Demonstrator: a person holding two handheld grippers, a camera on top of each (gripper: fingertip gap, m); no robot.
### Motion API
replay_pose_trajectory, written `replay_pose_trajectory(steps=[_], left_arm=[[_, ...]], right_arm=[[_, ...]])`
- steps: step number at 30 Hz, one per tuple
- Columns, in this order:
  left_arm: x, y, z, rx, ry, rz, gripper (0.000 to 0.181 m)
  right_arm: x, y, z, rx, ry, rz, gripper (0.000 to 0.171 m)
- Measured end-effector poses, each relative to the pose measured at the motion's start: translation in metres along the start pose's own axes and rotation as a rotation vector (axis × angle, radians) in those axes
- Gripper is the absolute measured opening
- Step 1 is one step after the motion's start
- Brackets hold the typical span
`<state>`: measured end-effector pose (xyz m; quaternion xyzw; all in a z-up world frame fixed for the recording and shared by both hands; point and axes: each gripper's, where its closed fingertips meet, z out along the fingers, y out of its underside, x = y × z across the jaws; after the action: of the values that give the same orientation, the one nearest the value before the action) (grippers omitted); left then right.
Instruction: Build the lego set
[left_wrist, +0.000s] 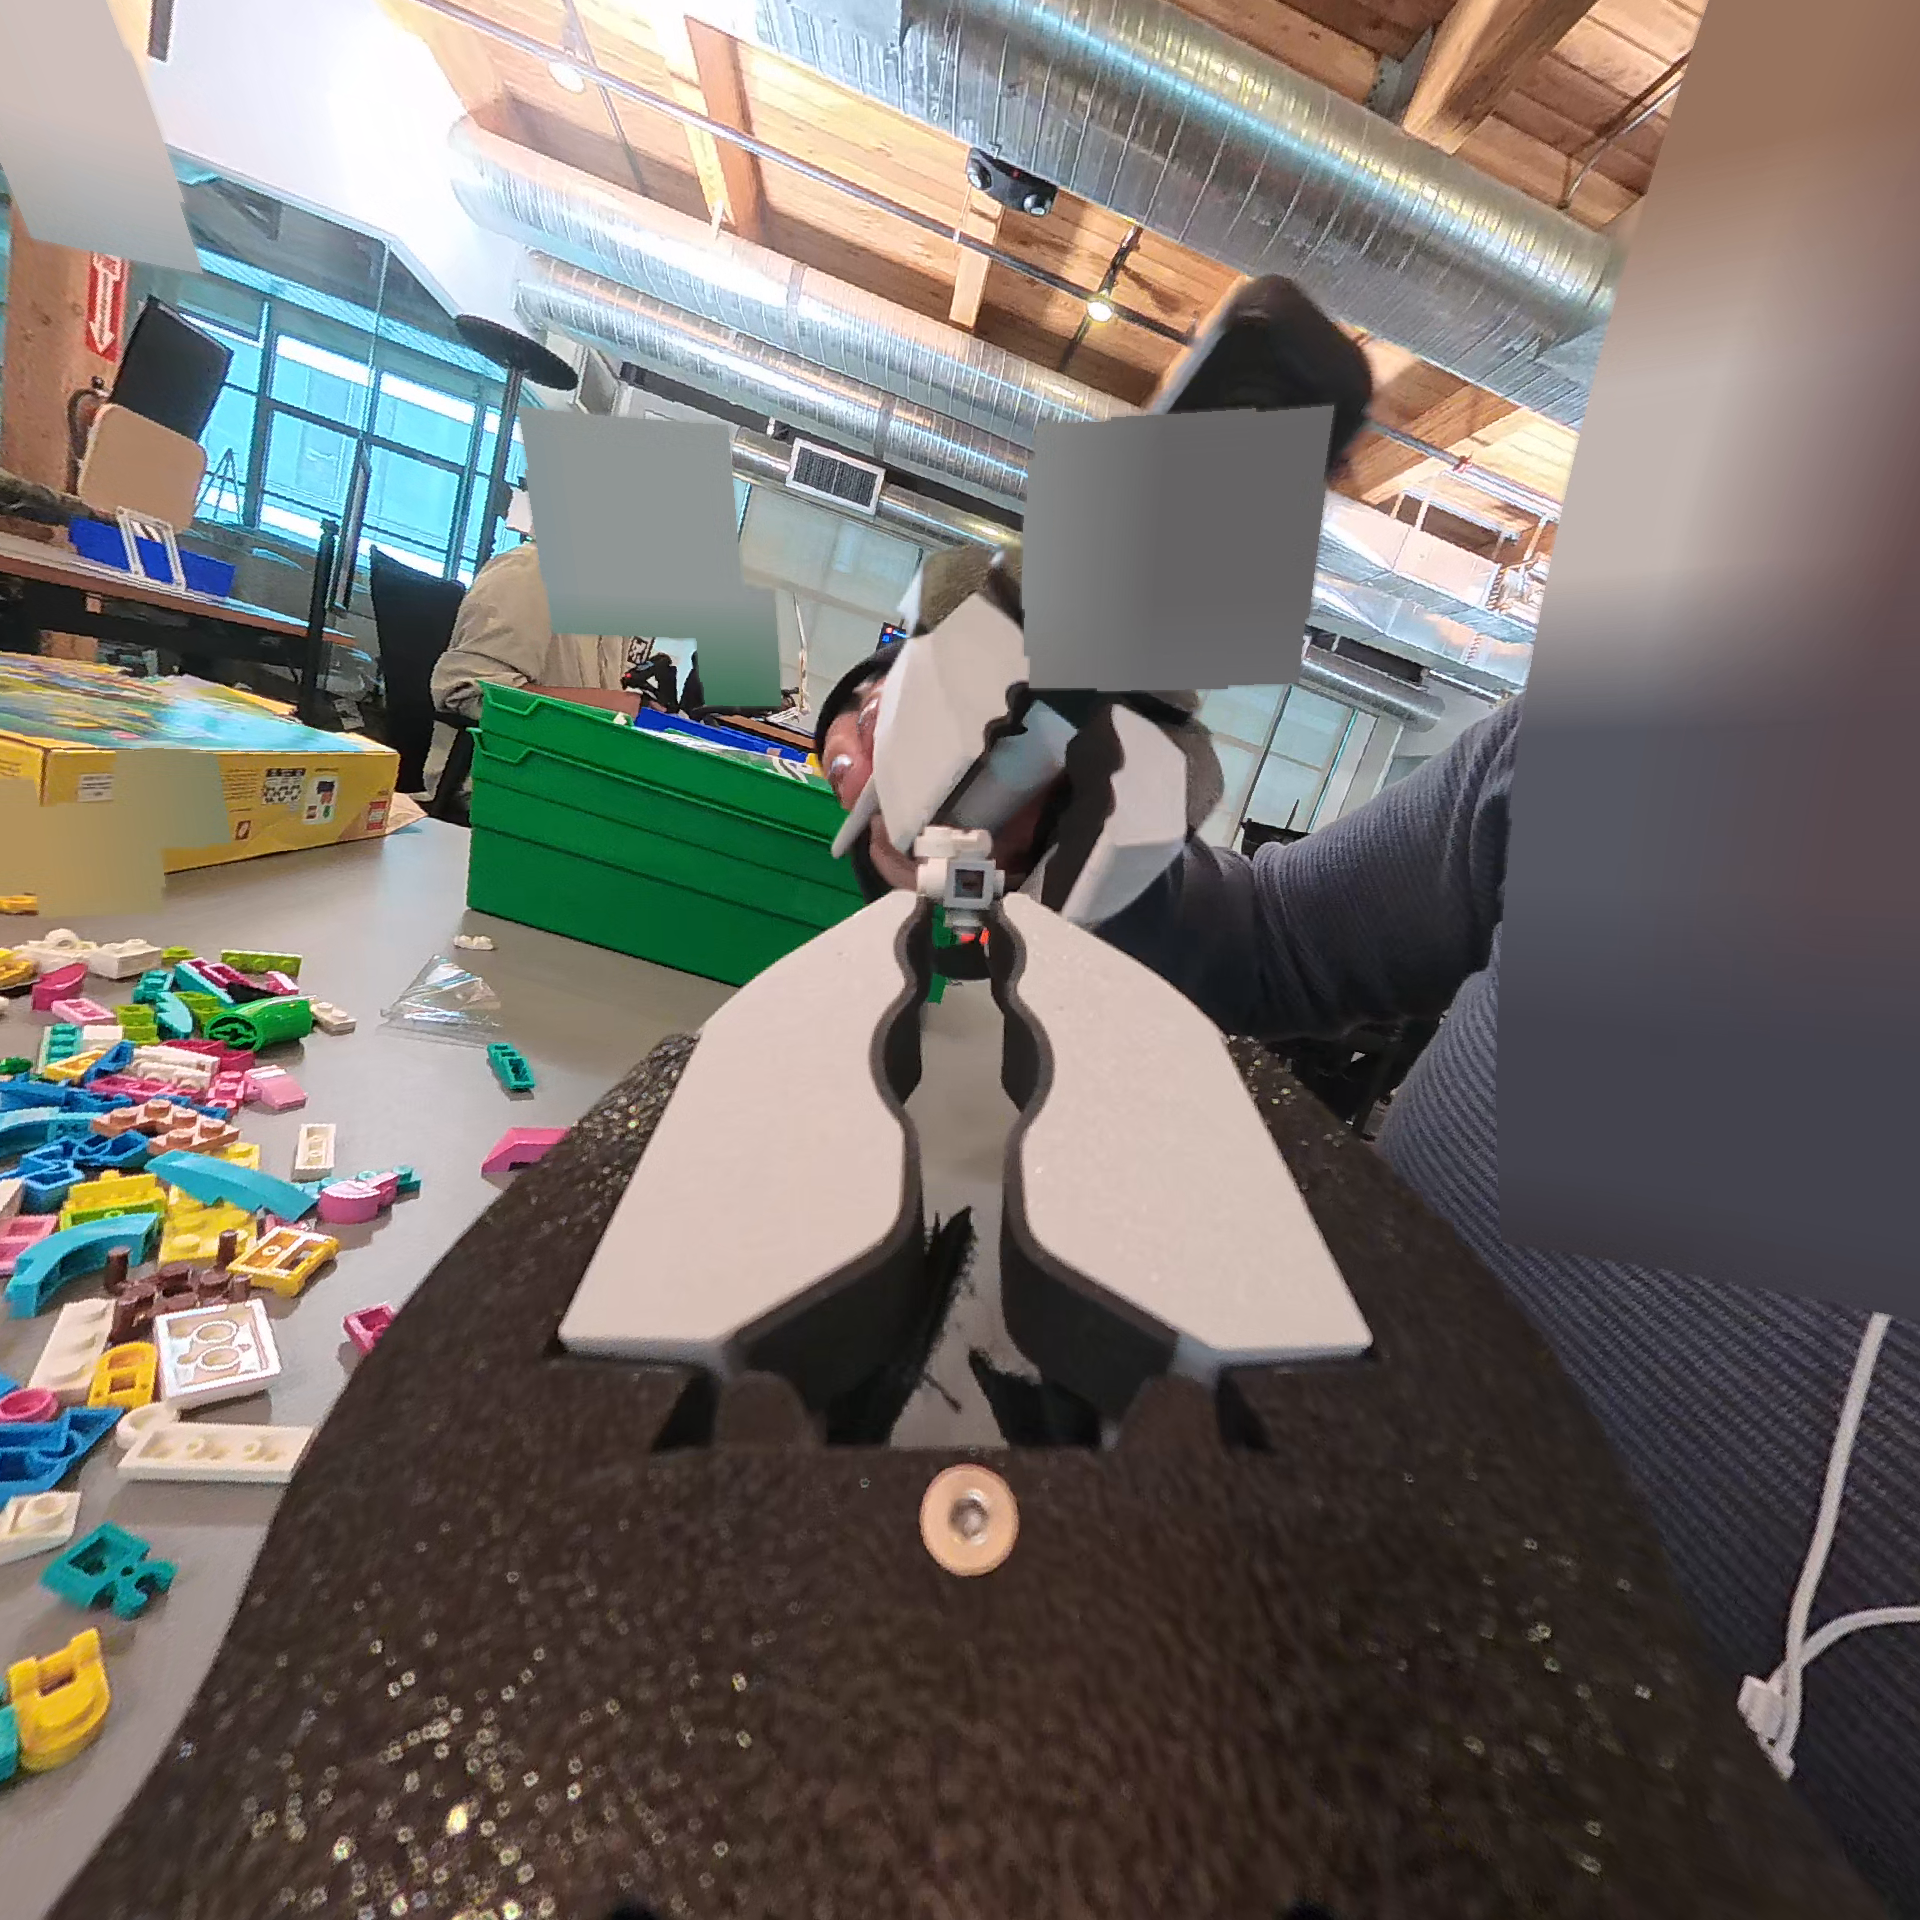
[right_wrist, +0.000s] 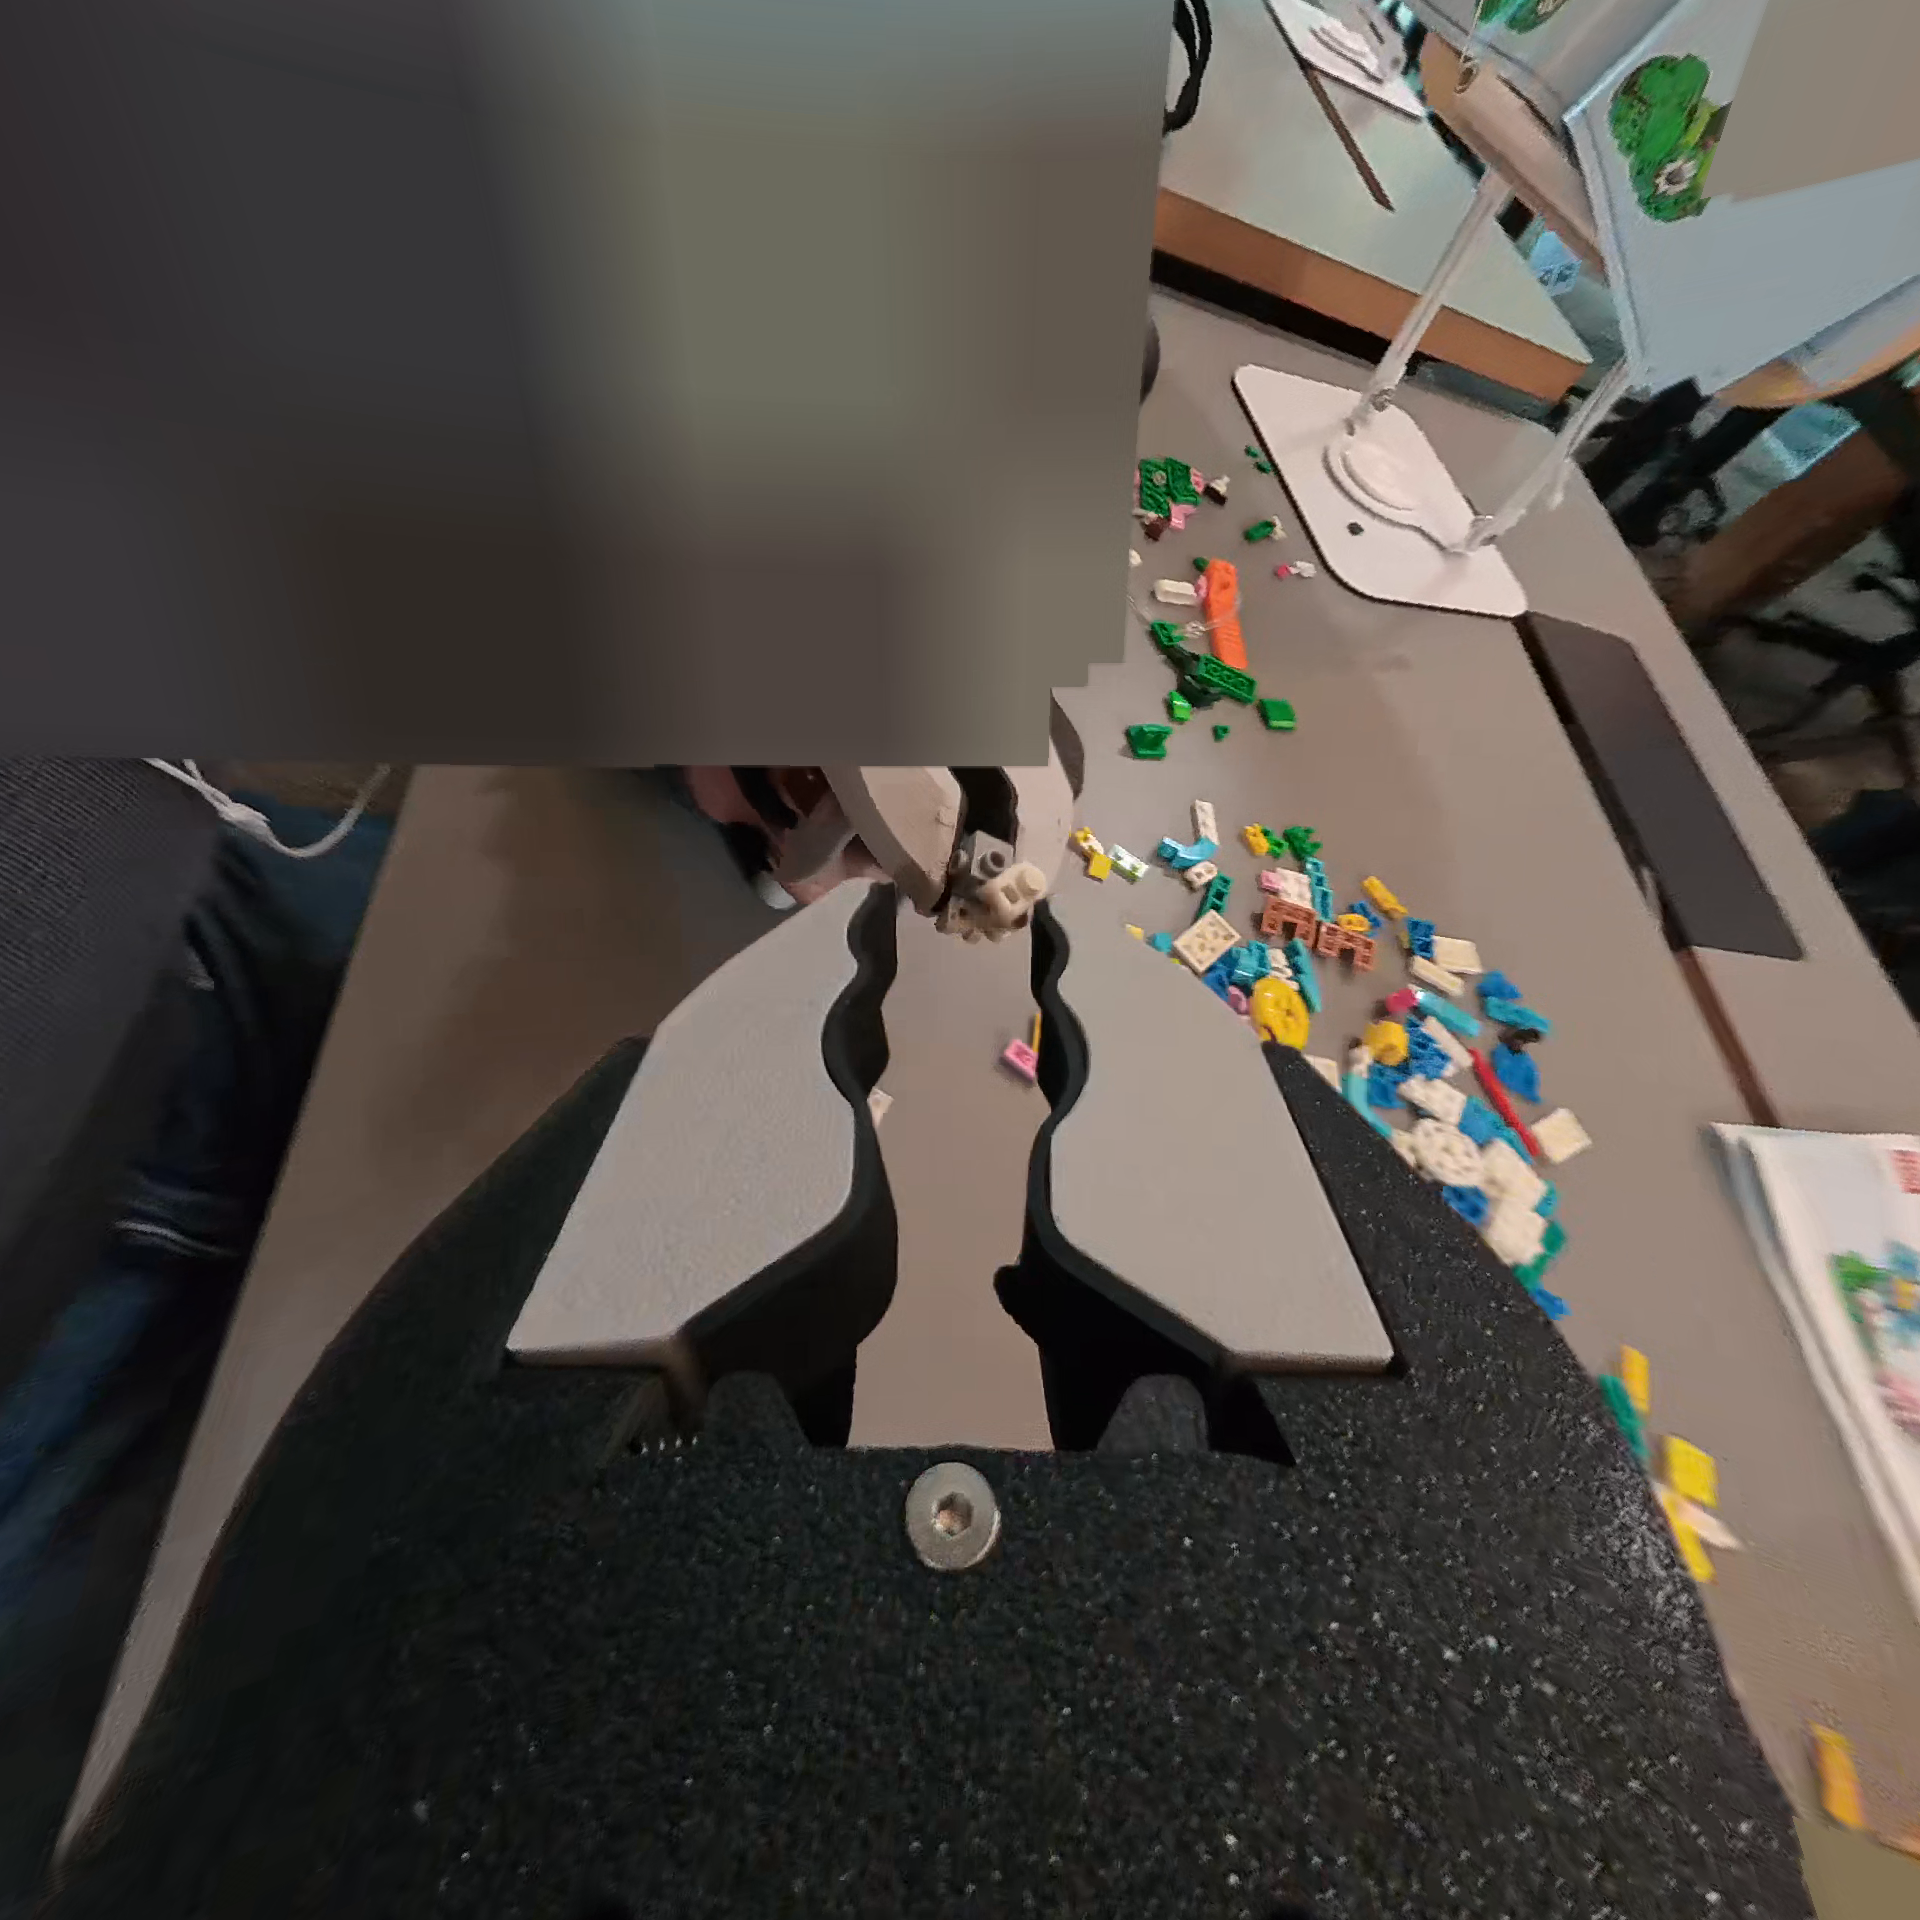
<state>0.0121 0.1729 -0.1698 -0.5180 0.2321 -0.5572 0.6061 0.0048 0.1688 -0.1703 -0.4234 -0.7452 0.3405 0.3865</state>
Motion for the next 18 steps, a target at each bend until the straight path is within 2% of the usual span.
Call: replay_pose_trajectory(steps=[12,18], left_arm=[[0.0012,0.0005,0.0008,-0.002,0.007,0.001,0.009],[0.0008,0.0010,0.0010,-0.005,0.001,0.006,0.009]], right_arm=[[0.0045,-0.0011,-0.0018,0.068,-0.068,0.213,0.012],[0.0069,0.0019,0.0000,0.019,-0.019,0.202,0.008]])
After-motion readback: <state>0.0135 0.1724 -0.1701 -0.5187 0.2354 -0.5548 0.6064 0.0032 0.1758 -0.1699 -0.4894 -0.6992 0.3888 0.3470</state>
